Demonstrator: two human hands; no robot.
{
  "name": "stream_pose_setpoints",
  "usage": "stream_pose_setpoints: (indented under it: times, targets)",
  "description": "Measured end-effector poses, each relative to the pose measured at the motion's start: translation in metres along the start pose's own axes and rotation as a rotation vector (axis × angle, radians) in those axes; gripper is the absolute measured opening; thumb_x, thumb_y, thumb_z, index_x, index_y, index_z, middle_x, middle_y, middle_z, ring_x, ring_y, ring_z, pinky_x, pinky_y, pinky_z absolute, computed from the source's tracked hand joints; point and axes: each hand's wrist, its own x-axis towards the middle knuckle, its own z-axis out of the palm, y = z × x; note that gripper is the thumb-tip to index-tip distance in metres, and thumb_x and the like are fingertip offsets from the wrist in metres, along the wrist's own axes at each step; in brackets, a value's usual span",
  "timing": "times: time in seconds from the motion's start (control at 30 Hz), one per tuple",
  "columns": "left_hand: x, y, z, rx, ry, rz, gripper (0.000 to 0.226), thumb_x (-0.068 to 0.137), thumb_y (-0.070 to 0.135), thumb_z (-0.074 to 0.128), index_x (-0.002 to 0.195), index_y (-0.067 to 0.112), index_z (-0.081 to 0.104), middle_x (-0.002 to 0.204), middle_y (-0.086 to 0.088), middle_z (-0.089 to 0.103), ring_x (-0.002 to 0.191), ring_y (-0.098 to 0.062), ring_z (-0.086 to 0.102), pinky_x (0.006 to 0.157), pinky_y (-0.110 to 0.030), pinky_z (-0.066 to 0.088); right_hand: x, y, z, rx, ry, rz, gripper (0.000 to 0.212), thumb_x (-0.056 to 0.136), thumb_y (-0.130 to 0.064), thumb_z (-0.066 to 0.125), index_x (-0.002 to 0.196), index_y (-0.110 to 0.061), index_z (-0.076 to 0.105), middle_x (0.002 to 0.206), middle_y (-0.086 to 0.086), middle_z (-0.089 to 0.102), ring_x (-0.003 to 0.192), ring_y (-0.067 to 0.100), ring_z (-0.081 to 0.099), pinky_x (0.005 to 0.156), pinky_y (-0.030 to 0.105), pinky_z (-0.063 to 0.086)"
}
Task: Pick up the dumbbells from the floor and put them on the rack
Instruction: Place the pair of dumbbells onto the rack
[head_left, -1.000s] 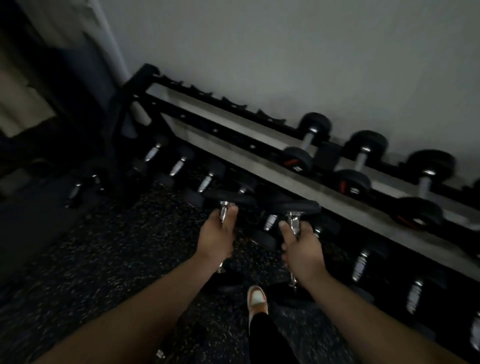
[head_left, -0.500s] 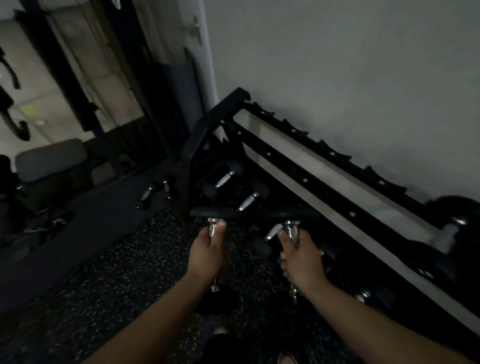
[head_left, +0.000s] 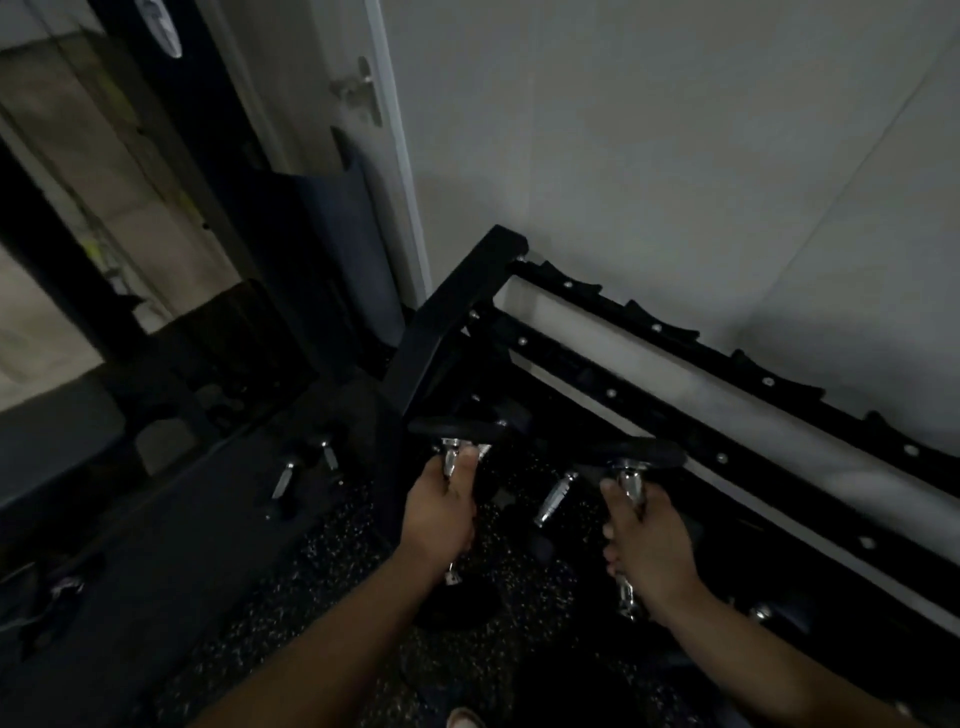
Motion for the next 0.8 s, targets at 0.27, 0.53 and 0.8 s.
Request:
stream_pose_setpoints:
  times: [0.27, 0.53, 0.8]
  targets:
    - [0.161, 0.044, 0.041, 0.054, -0.204, 0.015, 0.041, 0.076, 0.075, 0.052, 0.074, 0.035, 0.057, 0.046, -0.007, 0.048, 0.037, -0.02, 0.05, 0.039, -0.029, 0.041, 0.123, -0.036, 0.047, -0.072, 0.23, 0.008, 0.028, 0.087, -0.054, 0.06, 0.083, -0.027, 0.054, 0.062, 0.004, 0.066, 0.049, 0.021, 0.062, 0.053, 0.034, 0.049]
    - [0.301, 0.08, 0.114, 0.198, -0.391, 0.024, 0.048, 0.077, 0.081, 0.048, 0.09, 0.035, 0.06, 0.051, 0.002, 0.058, 0.04, -0.015, 0.056, 0.043, -0.029, 0.045, 0.232, -0.069, 0.044, -0.089, 0.387, 0.069, 0.027, 0.092, -0.048, 0.056, 0.088, -0.022, 0.055, 0.062, 0.001, 0.067, 0.039, 0.007, 0.06, 0.034, 0.018, 0.039]
    - [0.405, 0.085, 0.193, 0.14, -0.536, -0.06, 0.052, 0.088, 0.062, 0.056, 0.093, 0.01, 0.055, 0.053, -0.008, 0.05, 0.033, -0.018, 0.044, 0.035, -0.025, 0.038, 0.31, -0.068, 0.04, -0.093, 0.552, 0.161, 0.029, 0.09, -0.051, 0.057, 0.089, -0.023, 0.055, 0.075, 0.004, 0.068, 0.065, 0.021, 0.066, 0.06, 0.033, 0.051]
